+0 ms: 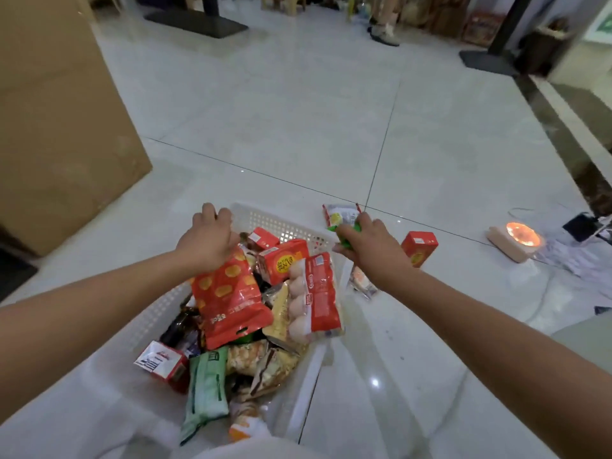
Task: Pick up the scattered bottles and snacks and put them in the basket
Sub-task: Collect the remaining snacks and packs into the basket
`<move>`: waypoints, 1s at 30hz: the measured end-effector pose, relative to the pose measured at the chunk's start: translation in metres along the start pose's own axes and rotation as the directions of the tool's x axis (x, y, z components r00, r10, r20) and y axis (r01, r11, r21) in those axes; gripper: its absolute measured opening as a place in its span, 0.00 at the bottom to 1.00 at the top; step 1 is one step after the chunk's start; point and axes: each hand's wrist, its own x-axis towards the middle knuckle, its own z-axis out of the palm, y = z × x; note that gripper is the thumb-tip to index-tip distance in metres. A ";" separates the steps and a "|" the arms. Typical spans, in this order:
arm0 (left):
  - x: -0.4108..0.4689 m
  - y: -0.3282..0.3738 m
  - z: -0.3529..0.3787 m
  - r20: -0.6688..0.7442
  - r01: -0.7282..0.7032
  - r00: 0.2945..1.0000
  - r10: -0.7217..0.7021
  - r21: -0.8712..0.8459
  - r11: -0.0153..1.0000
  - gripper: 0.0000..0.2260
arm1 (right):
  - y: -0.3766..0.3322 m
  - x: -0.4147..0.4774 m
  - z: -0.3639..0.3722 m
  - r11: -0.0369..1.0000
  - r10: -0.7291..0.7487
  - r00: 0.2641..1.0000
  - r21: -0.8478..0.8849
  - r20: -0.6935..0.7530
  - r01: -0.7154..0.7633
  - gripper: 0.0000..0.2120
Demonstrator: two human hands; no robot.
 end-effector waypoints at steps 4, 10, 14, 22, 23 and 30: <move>-0.023 -0.029 0.022 0.051 0.023 0.998 -0.023 0.001 1.000 0.17 | -0.076 0.036 0.020 0.981 -0.182 0.982 0.080 0.053 0.177 0.15; -0.031 -0.036 0.046 0.093 0.022 0.995 -0.022 0.005 1.000 0.23 | -0.108 0.033 0.049 0.981 -0.181 0.942 0.116 0.284 0.154 0.18; -0.039 -0.031 0.056 0.102 0.034 0.994 -0.039 0.044 0.998 0.28 | -0.112 0.030 0.058 0.987 -0.157 0.915 0.090 0.372 0.133 0.21; -0.051 -0.016 -0.019 0.167 0.087 0.979 -0.119 0.186 0.979 0.37 | -0.085 0.017 -0.004 0.992 -0.128 0.883 0.055 0.451 0.116 0.40; -0.051 -0.011 -0.041 0.133 0.075 0.986 -0.102 0.191 0.979 0.38 | -0.080 0.016 -0.025 0.995 -0.095 0.883 0.063 0.459 0.074 0.37; -0.056 0.050 -0.229 0.046 0.008 0.999 -0.018 0.202 0.979 0.35 | -0.055 0.010 -0.230 0.986 0.142 0.937 0.038 0.320 -0.162 0.42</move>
